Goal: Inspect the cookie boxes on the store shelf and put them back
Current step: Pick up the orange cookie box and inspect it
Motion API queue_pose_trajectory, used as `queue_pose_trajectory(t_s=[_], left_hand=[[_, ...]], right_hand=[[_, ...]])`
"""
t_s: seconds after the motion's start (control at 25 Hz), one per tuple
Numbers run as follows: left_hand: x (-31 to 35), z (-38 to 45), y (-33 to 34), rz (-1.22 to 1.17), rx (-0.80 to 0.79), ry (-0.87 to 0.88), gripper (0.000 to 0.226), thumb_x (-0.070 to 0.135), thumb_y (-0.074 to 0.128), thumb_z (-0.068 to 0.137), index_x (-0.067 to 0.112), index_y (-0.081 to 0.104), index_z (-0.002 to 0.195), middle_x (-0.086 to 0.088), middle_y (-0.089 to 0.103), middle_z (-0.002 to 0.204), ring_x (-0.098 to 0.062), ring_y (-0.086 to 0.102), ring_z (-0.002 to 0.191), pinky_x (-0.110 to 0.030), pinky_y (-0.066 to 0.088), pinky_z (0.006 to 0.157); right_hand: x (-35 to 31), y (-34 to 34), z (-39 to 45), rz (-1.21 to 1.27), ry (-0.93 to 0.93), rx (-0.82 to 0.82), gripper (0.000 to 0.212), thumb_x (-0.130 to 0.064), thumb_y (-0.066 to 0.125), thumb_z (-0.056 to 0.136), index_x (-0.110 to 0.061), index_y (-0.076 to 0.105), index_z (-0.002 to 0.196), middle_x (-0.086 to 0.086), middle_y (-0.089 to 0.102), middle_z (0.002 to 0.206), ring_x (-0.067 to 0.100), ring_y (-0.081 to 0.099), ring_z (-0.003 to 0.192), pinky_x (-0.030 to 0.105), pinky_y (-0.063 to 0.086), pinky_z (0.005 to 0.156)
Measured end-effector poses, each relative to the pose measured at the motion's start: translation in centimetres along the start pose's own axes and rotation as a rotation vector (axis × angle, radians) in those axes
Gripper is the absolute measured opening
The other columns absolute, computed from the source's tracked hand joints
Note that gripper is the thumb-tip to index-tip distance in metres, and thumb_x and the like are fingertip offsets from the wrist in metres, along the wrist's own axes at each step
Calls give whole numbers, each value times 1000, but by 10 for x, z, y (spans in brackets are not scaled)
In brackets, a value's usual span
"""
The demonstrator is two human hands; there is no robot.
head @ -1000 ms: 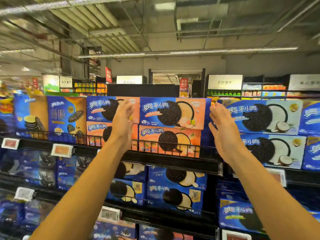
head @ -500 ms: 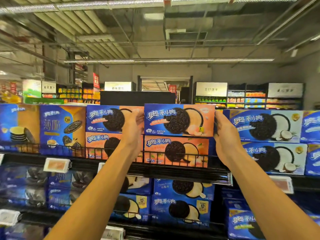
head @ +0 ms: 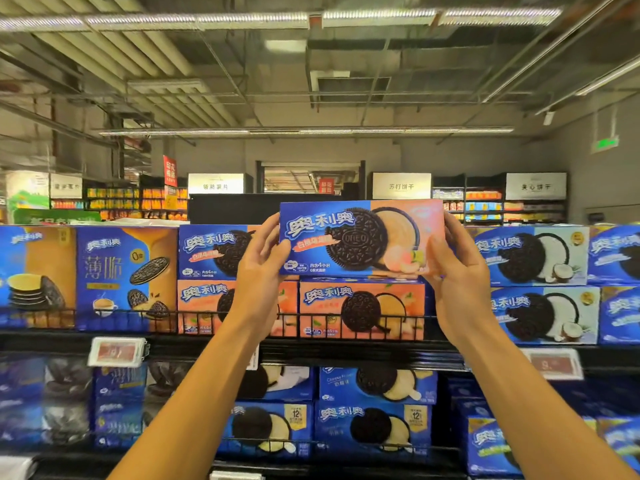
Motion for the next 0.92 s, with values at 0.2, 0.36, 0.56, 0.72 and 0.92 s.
queue_pose_trajectory(t_s=[0.2, 0.36, 0.56, 0.72, 0.92], left_hand=[[11, -20, -20, -125, 26, -4, 47, 25, 63, 88, 25, 54, 134, -3, 61, 133, -14, 68, 109, -28, 59, 74], [8, -43, -37, -194, 8, -101, 54, 25, 64, 90, 13, 49, 140, -12, 64, 132, -21, 67, 106, -30, 60, 70], [-1, -78, -51, -233, 1, -191, 54, 23, 60, 89, 12, 49, 141, -10, 66, 129, -18, 67, 105, -33, 61, 80], [-17, -115, -60, -228, 34, -222, 50, 16, 57, 86, 17, 53, 136, -7, 69, 122, -16, 71, 94, -31, 61, 67], [-32, -150, -58, -289, 12, -215, 50, 5, 57, 82, 24, 62, 128, -6, 66, 126, -16, 70, 101, -29, 60, 74]], right_hand=[[-13, 15, -28, 135, 57, 1, 49, -15, 60, 96, -17, 49, 144, 13, 64, 134, 27, 66, 109, 41, 62, 83], [-11, 21, -62, 82, 138, -38, 65, -34, 67, 78, -15, 55, 140, 15, 68, 129, 29, 68, 105, 40, 61, 77], [3, 8, -98, 41, 128, 14, 58, -38, 66, 77, -21, 58, 133, 4, 74, 117, 18, 73, 92, 31, 62, 68], [19, -20, -123, -90, 175, -58, 52, -36, 64, 88, -32, 52, 139, -4, 72, 124, 17, 72, 104, 31, 61, 73], [23, -56, -146, -212, 191, -100, 47, -41, 57, 94, -40, 53, 141, -6, 64, 137, 20, 62, 125, 48, 53, 101]])
Point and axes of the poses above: each hand's wrist, its own z-axis towards the middle knuckle, its own y-axis out of the palm, x = y × z, the point moved 1 cm from there along z, towards the middle knuckle
